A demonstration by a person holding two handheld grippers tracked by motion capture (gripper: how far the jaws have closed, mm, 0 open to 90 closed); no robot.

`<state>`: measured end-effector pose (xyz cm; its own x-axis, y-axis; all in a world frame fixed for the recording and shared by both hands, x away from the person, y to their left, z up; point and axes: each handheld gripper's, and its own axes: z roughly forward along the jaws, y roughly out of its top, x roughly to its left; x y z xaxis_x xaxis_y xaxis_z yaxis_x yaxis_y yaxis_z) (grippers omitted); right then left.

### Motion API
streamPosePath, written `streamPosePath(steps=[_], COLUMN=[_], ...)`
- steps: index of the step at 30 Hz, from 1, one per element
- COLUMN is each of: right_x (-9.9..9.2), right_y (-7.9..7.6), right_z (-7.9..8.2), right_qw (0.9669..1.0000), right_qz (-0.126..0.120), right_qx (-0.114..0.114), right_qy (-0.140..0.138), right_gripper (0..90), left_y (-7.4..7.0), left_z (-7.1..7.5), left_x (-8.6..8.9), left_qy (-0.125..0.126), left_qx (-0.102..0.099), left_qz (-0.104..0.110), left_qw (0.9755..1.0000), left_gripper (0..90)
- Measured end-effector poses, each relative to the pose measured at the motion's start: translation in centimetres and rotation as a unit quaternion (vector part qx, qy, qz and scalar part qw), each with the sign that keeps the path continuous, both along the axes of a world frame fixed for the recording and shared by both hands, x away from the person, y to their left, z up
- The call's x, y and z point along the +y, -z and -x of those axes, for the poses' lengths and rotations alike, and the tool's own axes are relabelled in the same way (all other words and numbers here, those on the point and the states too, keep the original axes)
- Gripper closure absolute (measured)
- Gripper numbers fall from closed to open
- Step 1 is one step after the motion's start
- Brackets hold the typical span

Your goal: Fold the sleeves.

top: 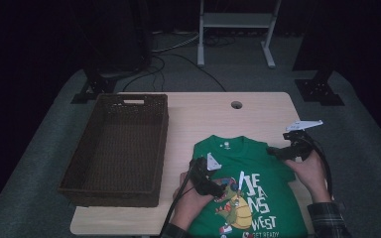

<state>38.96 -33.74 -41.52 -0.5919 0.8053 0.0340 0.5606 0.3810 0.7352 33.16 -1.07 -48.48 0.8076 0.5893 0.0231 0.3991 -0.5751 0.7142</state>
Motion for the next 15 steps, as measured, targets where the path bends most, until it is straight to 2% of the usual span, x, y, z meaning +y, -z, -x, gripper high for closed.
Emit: streamPosePath(steps=[3,10,12,15], right_x=[-0.6,-1.8,-2.2,-3.0], right_y=[0.1,0.6,0.7,1.0], right_z=[-0.2,-0.4,-0.4,-0.4], right_qw=[1.0000,0.9998,0.9997,0.9995], right_qz=[-0.003,0.003,-0.002,-0.009], right_qx=[0.001,0.007,0.004,0.007], right_qy=[0.001,0.019,0.022,0.029], right_gripper=[4.7,6.3,12.6,15.4], left_y=[0.0,0.0,0.0,0.0], left_z=[0.0,0.0,0.0,0.0], left_x=[0.0,0.0,0.0,0.0], left_qy=[0.000,0.001,0.001,0.001], left_qx=[0.000,-0.003,-0.003,-0.003], left_qz=[0.000,-0.001,-0.001,-0.001], left_qw=[1.0000,1.0000,1.0000,1.0000], left_gripper=[0.0,0.0,0.0,0.0])
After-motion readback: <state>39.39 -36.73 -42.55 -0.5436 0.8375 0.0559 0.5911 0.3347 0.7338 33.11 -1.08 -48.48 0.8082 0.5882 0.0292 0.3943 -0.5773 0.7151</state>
